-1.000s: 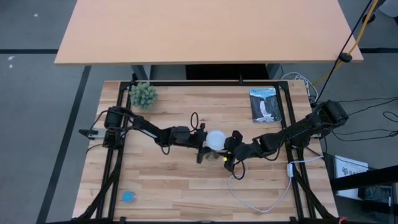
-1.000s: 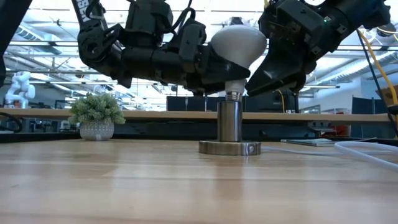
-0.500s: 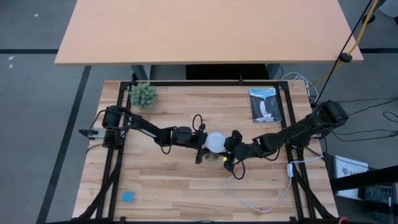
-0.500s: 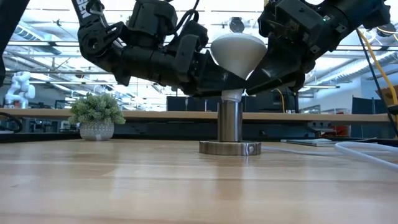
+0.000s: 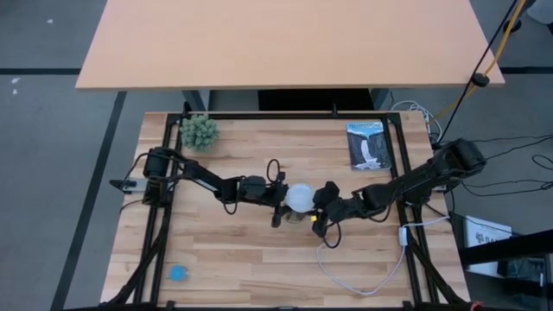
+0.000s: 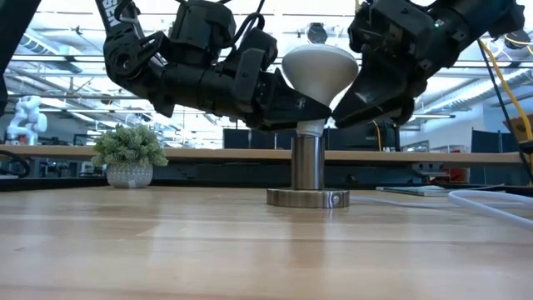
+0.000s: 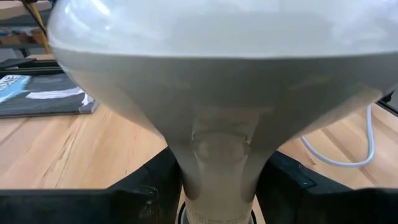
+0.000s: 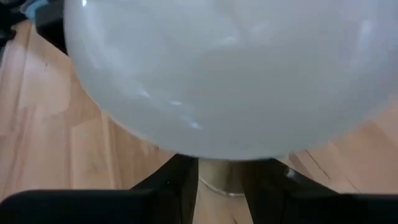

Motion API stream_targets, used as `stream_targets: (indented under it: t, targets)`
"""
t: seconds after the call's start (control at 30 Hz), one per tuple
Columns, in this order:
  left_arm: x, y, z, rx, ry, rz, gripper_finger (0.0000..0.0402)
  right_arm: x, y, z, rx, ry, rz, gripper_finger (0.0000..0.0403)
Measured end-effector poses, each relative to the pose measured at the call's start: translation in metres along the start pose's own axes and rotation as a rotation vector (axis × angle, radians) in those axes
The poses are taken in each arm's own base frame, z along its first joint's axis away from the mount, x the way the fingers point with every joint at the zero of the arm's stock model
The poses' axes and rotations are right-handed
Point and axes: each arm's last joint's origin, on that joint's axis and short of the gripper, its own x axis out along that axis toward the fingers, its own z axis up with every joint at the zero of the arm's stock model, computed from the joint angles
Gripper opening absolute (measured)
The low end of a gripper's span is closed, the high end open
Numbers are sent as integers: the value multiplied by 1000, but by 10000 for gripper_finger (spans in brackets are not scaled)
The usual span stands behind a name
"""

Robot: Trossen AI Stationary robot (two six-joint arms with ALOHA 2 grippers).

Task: Screw lightbulb
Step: Insert the white light bulb into the gold lamp

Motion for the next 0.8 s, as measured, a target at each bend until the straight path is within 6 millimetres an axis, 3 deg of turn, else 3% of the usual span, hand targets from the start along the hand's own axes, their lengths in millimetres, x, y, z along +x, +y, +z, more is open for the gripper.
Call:
stream_targets:
  t: [0.23, 0.47, 0.8]
  targets:
    - [0, 0, 1, 6, -25, 1, 172, -17, -3, 8, 46, -12, -4, 107]
    - [-13, -1, 1, 41, -158, 6, 172, -18, -2, 10, 27, -27, 5, 107]
    - [-17, -2, -4, 12, -152, 4, 172, -16, -4, 19, 5, -102, 8, 107]
